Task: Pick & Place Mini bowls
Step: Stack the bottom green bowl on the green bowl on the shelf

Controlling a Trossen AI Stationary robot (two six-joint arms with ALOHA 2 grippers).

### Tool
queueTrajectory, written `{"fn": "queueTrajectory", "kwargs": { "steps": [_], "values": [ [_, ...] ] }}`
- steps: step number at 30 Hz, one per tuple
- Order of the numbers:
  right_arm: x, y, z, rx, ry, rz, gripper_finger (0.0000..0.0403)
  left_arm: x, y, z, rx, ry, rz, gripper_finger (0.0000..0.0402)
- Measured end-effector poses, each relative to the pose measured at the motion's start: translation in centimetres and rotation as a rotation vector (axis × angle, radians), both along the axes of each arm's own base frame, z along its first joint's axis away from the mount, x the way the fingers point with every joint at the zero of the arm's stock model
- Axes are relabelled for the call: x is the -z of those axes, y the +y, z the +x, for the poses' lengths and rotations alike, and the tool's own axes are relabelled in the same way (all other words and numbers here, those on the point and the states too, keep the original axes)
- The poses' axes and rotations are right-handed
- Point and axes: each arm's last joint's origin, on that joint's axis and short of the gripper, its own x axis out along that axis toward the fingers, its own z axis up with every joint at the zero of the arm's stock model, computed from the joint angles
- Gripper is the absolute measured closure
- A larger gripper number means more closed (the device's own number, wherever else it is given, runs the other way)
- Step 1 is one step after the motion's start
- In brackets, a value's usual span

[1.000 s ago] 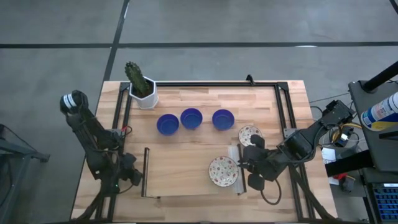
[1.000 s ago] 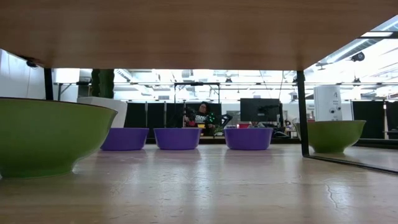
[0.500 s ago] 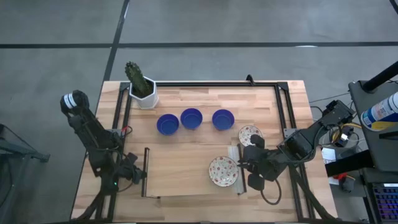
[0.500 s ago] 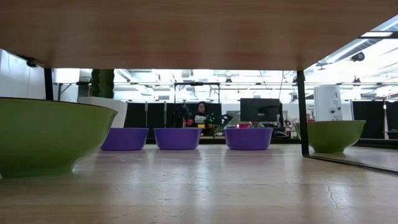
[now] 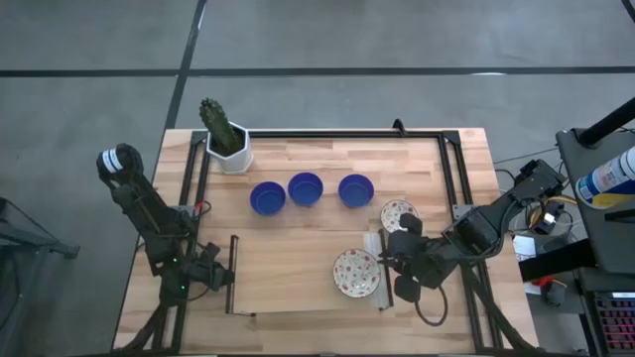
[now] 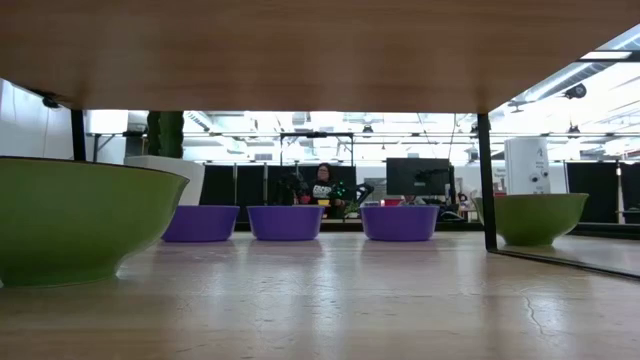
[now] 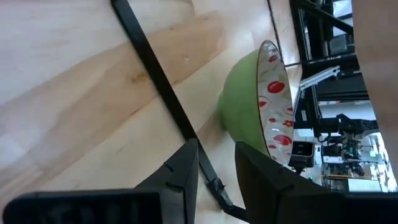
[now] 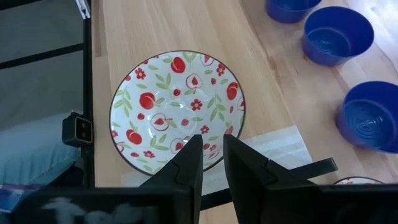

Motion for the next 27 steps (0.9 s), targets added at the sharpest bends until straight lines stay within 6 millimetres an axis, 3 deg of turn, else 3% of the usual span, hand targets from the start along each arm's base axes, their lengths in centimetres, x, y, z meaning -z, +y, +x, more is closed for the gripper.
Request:
{"fn": "queueTrajectory", "kwargs": {
  "steps": [27],
  "values": [
    [-0.03,0.02,0.03,-0.007,-0.004,-0.002,0.0341,-0.18,-0.42,0.26,0.030,-0.095,0.019,0.0303]
  ]
}}
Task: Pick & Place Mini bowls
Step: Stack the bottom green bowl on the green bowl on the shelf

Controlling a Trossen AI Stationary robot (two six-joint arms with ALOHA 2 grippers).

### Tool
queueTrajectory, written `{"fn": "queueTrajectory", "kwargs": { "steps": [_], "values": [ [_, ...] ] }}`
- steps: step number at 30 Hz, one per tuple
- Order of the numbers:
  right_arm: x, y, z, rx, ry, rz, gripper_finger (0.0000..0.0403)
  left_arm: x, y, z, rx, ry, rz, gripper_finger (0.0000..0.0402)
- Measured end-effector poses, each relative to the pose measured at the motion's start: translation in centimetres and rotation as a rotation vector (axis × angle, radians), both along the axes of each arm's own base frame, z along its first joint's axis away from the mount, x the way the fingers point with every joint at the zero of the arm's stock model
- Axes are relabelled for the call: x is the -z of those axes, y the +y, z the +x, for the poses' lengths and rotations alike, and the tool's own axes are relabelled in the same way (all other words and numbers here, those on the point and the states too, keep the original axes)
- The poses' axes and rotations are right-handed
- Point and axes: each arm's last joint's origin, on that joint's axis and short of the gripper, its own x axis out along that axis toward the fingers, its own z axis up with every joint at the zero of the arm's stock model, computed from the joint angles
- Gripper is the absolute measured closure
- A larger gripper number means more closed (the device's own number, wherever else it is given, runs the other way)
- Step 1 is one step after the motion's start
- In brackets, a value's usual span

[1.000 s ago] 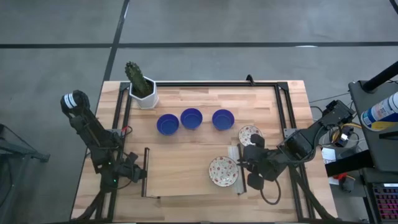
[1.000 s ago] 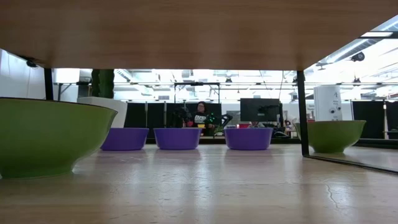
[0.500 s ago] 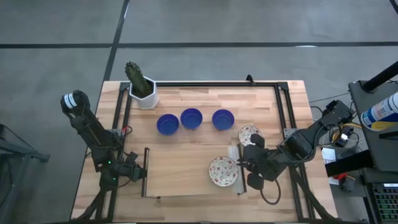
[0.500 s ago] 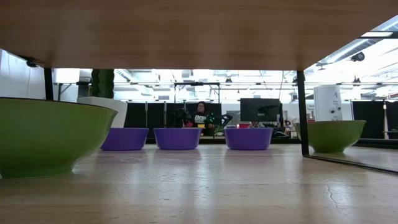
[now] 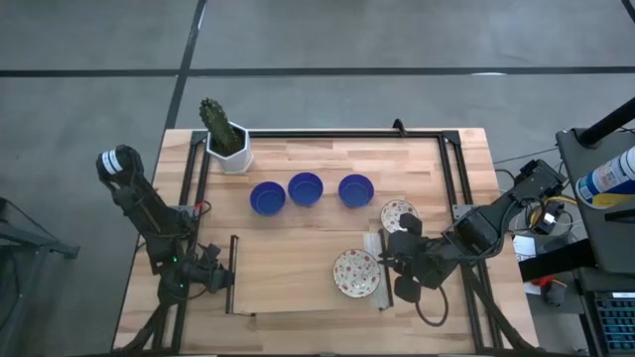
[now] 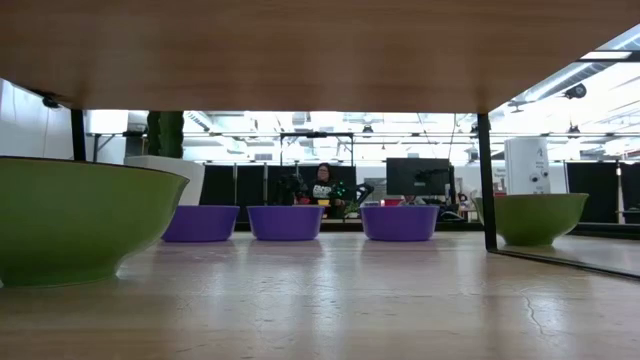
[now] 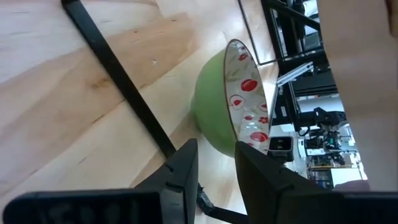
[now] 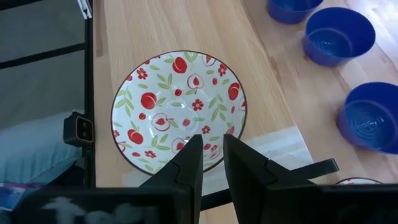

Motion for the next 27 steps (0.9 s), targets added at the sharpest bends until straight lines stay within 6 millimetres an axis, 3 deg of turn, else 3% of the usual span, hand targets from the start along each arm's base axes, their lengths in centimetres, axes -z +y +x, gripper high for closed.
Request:
{"fn": "queueTrajectory", "kwargs": {
  "steps": [15,27],
  "values": [
    [-1.9,2.4,-0.6,-0.169,-0.142,-0.029,0.0354,-0.1,-0.2,0.1,0.004,-0.023,-0.015,0.0303],
    [-1.9,2.6,-0.7,-0.161,-0.160,-0.036,0.0355,-0.2,-0.5,0.9,-0.012,-0.047,0.017,0.0303]
  ]
}}
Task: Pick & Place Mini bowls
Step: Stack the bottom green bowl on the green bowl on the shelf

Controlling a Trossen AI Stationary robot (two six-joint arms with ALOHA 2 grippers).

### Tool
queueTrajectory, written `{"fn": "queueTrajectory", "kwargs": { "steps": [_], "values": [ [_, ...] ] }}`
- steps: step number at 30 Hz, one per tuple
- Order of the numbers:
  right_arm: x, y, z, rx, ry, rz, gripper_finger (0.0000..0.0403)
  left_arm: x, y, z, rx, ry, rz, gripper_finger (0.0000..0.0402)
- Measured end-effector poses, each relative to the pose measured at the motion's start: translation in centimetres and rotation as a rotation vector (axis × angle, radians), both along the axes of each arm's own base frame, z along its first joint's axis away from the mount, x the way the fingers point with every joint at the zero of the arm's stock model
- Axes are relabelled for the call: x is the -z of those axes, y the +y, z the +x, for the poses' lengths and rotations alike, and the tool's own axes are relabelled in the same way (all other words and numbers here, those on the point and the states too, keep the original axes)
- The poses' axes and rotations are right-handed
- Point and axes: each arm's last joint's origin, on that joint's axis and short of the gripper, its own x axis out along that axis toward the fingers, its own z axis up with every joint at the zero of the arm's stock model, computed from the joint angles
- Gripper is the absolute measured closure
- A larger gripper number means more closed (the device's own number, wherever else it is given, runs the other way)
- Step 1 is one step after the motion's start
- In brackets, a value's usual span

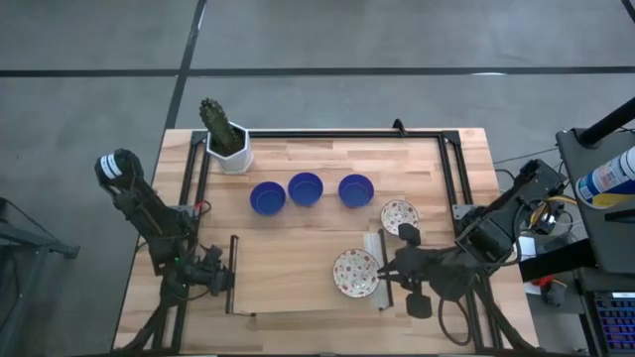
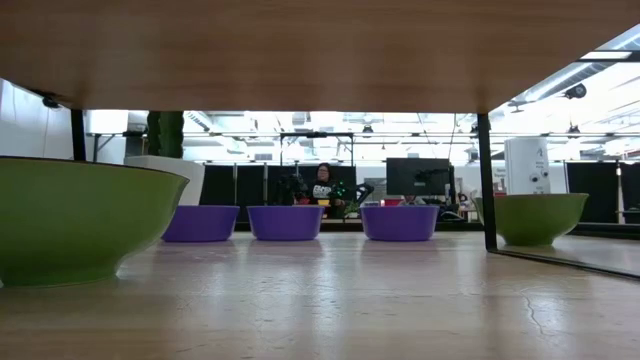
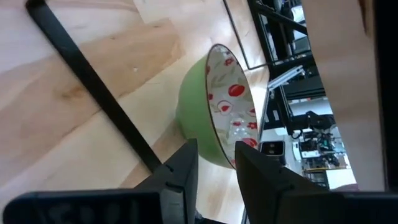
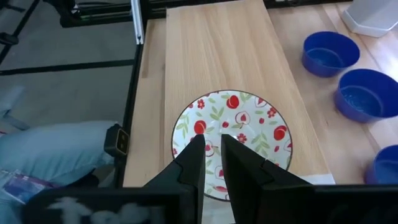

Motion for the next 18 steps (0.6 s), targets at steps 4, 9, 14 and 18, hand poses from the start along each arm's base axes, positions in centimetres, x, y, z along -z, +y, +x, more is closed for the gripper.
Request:
{"fn": "queueTrajectory", "kwargs": {
  "steps": [4,9,14,18],
  "values": [
    [0.0,0.0,0.0,0.001,-0.002,0.001,0.0355,0.5,-0.1,0.0,-0.002,0.012,0.019,0.0303],
    [0.0,0.0,0.0,0.001,-0.005,0.003,0.0355,1.1,-0.4,0.5,-0.015,0.022,0.011,0.0303],
    [0.0,0.0,0.0,0.001,-0.006,0.004,0.0355,1.6,-0.8,0.7,-0.009,0.025,0.013,0.0303],
    [0.0,0.0,0.1,0.001,-0.006,0.005,0.0355,1.9,-0.9,1.0,-0.024,0.014,0.017,0.0303]
  ]
}}
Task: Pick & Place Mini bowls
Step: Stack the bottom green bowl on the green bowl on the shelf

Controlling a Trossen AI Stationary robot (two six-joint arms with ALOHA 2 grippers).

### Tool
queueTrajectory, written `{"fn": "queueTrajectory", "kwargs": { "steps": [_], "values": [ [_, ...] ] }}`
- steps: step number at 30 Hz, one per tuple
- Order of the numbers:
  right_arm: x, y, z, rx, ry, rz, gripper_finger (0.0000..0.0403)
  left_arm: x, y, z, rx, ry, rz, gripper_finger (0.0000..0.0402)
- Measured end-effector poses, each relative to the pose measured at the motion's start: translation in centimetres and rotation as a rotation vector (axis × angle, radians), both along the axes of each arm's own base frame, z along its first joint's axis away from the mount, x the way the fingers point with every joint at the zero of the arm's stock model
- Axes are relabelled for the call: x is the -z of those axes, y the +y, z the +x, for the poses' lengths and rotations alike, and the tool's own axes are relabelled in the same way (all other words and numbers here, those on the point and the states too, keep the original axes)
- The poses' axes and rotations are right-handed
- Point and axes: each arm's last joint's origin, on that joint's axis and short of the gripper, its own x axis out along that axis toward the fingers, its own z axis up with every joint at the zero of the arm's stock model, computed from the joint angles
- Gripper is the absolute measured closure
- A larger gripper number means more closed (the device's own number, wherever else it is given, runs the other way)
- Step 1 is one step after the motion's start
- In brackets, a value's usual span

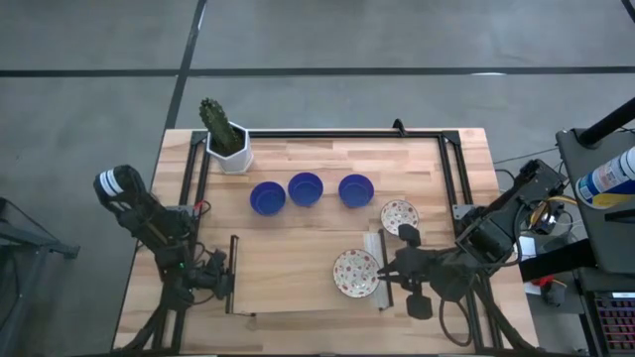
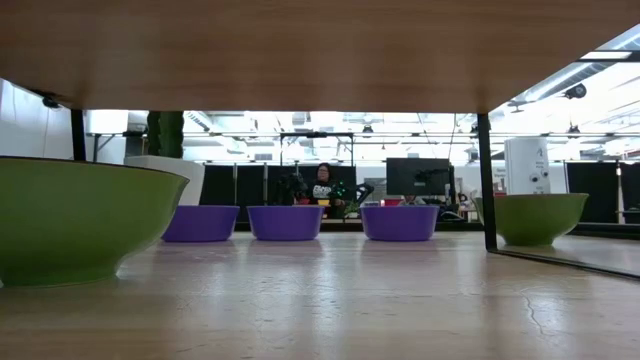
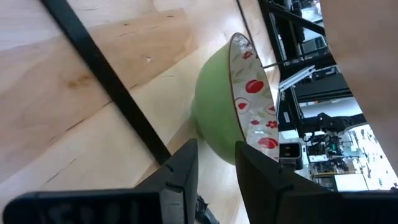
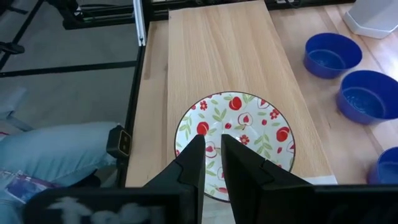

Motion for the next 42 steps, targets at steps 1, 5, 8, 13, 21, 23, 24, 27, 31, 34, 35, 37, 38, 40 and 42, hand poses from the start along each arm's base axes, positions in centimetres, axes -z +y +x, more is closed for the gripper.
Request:
{"fn": "queueTrajectory", "kwargs": {
  "steps": [1,5,8,13,21,23,24,27,31,34,35,37,38,40,42],
  "values": [
    [0.0,0.0,0.0,0.000,0.000,0.000,0.0355,0.0,-0.1,0.1,-0.002,-0.007,-0.003,0.0303],
    [0.0,0.0,0.0,0.000,0.000,0.000,0.0355,-0.4,-0.2,0.4,0.013,-0.028,-0.010,0.0303],
    [0.0,0.0,0.0,0.000,0.000,0.000,0.0355,-0.5,-0.1,0.7,0.006,-0.034,-0.006,0.0303],
    [0.0,0.0,0.0,0.000,0.000,0.000,0.0355,-0.4,-0.1,1.2,0.001,-0.021,0.006,0.0303],
    [0.1,0.0,0.0,-0.001,0.003,-0.002,0.0355,-0.2,-0.7,1.7,0.012,-0.016,0.018,0.0303],
    [0.2,0.0,0.0,-0.001,0.005,-0.004,0.0355,-0.2,-0.8,1.8,0.018,-0.024,0.015,0.0303],
    [0.2,0.0,0.0,-0.001,0.006,-0.004,0.0355,-0.3,-0.9,1.9,0.020,-0.030,0.013,0.0303],
    [0.3,0.0,0.0,-0.001,0.010,-0.007,0.0355,-0.4,-1.1,2.0,0.022,-0.034,0.007,0.0303],
    [0.4,0.0,0.0,-0.001,0.012,-0.009,0.0355,-0.6,-1.0,2.1,0.021,-0.042,0.018,0.0303],
    [0.4,0.0,0.0,-0.001,0.012,-0.009,0.0355,-0.6,-0.8,2.4,0.011,-0.040,0.019,0.0303],
    [0.4,0.0,0.0,-0.001,0.012,-0.009,0.0355,-0.6,-0.8,2.5,0.013,-0.036,0.020,0.0303],
    [0.4,0.0,0.0,-0.001,0.012,-0.009,0.0355,-0.6,-0.7,2.7,0.010,-0.034,0.014,0.0303],
    [0.4,0.0,0.0,-0.001,0.012,-0.009,0.0355,-0.6,-0.7,2.8,0.006,-0.034,0.013,0.0303],
    [0.4,0.0,0.0,-0.001,0.012,-0.009,0.0355,-0.6,-0.6,2.9,0.008,-0.037,0.031,0.0303],
    [0.4,0.0,0.0,-0.001,0.012,-0.009,0.0355,-0.6,-0.6,2.9,0.012,-0.035,0.034,0.0303]
  ]
}}
